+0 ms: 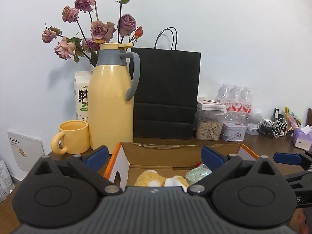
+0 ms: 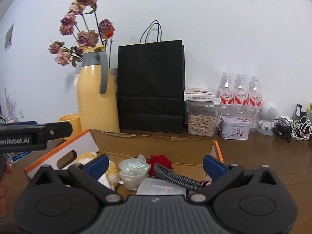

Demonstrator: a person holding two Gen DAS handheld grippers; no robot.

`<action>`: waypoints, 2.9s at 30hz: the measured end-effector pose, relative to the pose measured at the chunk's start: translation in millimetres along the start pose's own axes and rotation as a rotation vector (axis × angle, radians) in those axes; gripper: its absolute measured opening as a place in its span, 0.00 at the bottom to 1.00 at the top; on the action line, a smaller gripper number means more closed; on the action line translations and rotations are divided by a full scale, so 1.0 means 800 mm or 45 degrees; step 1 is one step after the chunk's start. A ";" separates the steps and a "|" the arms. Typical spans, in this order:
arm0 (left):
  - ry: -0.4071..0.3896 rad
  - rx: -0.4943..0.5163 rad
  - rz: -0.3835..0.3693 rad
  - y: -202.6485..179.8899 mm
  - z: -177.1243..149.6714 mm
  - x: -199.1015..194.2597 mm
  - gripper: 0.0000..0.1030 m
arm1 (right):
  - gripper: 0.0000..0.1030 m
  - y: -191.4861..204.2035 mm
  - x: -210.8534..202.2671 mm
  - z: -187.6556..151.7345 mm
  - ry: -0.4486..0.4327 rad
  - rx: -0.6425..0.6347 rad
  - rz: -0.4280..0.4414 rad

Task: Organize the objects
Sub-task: 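Drop the white cap into the box with the left tool while the right tool drops the cable, then move the left tool to another white bottle cap on the purple pouch and grasp it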

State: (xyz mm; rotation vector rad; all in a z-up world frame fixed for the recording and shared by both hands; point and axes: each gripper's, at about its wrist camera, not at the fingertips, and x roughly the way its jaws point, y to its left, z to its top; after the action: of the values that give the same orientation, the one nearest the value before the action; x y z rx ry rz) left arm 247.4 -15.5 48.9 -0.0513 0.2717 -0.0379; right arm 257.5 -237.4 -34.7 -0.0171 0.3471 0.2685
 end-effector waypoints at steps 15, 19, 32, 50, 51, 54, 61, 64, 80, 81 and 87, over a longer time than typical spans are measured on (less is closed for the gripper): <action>0.017 0.052 -0.025 0.005 -0.023 -0.074 1.00 | 1.00 0.026 -0.065 -0.026 0.002 -0.073 0.031; 0.035 0.064 -0.028 0.009 -0.029 -0.095 1.00 | 1.00 0.033 -0.084 -0.038 0.028 -0.086 0.046; 0.131 0.077 0.021 0.032 -0.063 -0.146 1.00 | 1.00 0.041 -0.125 -0.097 0.188 -0.053 0.058; 0.272 0.056 0.018 0.047 -0.102 -0.161 1.00 | 1.00 0.024 -0.126 -0.122 0.252 0.018 -0.024; 0.285 0.059 0.001 0.046 -0.105 -0.161 0.99 | 1.00 0.022 -0.126 -0.122 0.252 0.029 -0.029; 0.312 0.087 -0.060 0.037 -0.114 -0.160 0.88 | 1.00 0.019 -0.126 -0.122 0.245 0.054 -0.038; 0.379 0.117 -0.128 0.018 -0.126 -0.138 0.51 | 1.00 0.021 -0.128 -0.122 0.236 0.036 -0.052; 0.400 0.110 -0.131 0.015 -0.127 -0.128 0.47 | 1.00 0.021 -0.128 -0.121 0.233 0.035 -0.052; 0.433 -0.052 -0.183 0.024 -0.128 -0.127 0.32 | 1.00 0.021 -0.126 -0.122 0.240 0.044 -0.051; 0.418 -0.032 -0.190 0.021 -0.128 -0.131 0.31 | 1.00 0.021 -0.126 -0.122 0.241 0.043 -0.050; 0.405 0.067 -0.222 -0.001 -0.128 -0.133 0.30 | 1.00 0.020 -0.126 -0.122 0.243 0.042 -0.048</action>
State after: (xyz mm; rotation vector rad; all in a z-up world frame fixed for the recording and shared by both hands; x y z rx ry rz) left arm 117.6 -16.6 -21.5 -0.0166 0.5839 -0.2280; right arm 129.4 -253.8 -91.9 -0.0171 0.5407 0.2241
